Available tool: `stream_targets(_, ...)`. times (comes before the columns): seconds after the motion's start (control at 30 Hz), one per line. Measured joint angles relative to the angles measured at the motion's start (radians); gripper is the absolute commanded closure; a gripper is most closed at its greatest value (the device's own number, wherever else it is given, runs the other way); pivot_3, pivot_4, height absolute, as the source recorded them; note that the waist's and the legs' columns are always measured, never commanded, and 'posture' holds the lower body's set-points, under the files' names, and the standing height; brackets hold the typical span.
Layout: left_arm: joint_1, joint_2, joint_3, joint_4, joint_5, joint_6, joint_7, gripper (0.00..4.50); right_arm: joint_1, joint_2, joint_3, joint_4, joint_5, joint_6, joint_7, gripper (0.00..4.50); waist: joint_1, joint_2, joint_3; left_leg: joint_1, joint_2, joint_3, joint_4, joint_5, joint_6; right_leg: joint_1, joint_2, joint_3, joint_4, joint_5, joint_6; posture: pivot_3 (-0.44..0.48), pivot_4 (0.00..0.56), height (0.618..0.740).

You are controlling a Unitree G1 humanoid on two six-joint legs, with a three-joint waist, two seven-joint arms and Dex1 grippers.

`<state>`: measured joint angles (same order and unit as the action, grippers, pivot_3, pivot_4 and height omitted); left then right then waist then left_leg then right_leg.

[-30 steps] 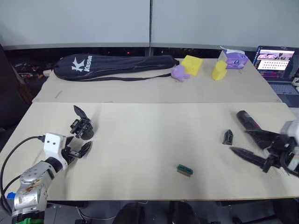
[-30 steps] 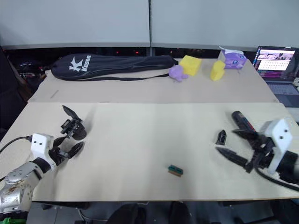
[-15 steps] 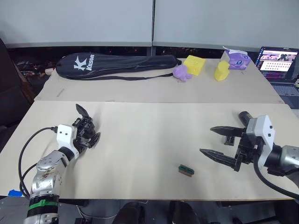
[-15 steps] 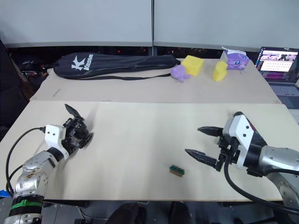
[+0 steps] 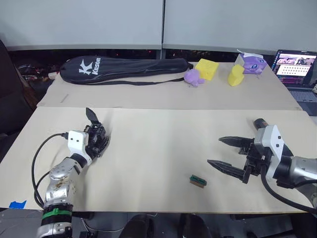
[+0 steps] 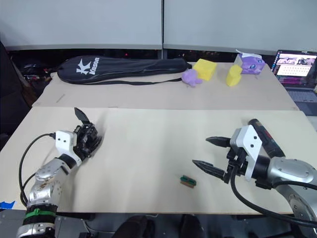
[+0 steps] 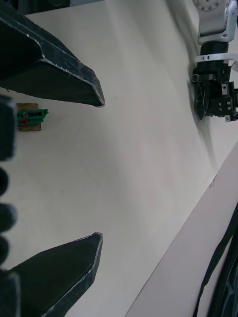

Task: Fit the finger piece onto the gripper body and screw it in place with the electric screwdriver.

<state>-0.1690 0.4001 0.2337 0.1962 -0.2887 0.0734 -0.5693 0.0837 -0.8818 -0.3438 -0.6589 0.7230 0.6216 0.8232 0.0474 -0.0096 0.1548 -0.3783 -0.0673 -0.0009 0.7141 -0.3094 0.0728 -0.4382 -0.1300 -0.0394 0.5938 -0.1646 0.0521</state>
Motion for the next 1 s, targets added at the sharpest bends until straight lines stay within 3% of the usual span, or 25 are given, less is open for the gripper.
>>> stream_targets(0.23,0.013,-0.170,-0.251,-0.224,0.089,0.067,0.081,2.08,0.006,0.014,0.023,-0.007,-0.036,-0.012,-0.014,0.00,0.013,-0.002,0.001,-0.007,-0.004,-0.001,0.005,0.000,0.001,-0.003,0.000,0.000,0.000,0.001,0.002,0.000,0.150,0.723)
stream_targets(0.53,-0.109,-0.299,-0.355,-0.070,0.245,0.036,0.243,2.08,0.006,0.062,0.113,0.018,-0.147,-0.063,-0.041,0.00,-0.001,-0.003,0.002,-0.005,-0.003,-0.001,0.005,0.002,0.002,-0.002,0.001,0.000,0.001,0.002,0.001,0.000,0.150,0.723)
stream_targets(0.57,-0.112,-0.300,-0.358,-0.066,0.248,0.033,0.241,1.58,0.005,0.070,0.118,0.021,-0.154,-0.070,-0.042,0.00,-0.002,-0.003,0.002,-0.005,-0.003,-0.001,0.005,0.002,0.002,-0.002,0.001,0.000,0.001,0.002,0.001,0.000,0.150,0.723)
stream_targets(0.67,-0.109,-0.277,-0.357,-0.066,0.220,0.030,0.184,0.20,0.005,0.087,0.131,0.025,-0.171,-0.082,-0.049,0.00,-0.004,-0.002,0.001,-0.004,-0.003,-0.001,0.005,0.002,0.002,-0.002,0.001,0.000,0.001,0.002,0.001,0.000,0.150,0.723)
stream_targets(0.7,-0.107,-0.262,-0.355,-0.070,0.202,0.033,0.155,0.05,0.005,0.091,0.133,0.027,-0.175,-0.086,-0.050,0.00,-0.005,-0.002,0.001,-0.004,-0.003,-0.001,0.005,0.002,0.002,-0.002,0.001,0.000,0.001,0.002,0.001,0.000,0.150,0.723)
stream_targets(1.0,-0.146,0.027,-0.328,-0.009,0.043,0.058,-0.305,0.05,0.003,0.110,0.135,0.046,-0.193,-0.090,-0.062,0.00,-0.023,-0.001,0.001,-0.001,-0.003,-0.001,0.002,0.003,0.001,-0.001,0.002,0.000,0.003,0.001,0.001,0.000,0.150,0.723)
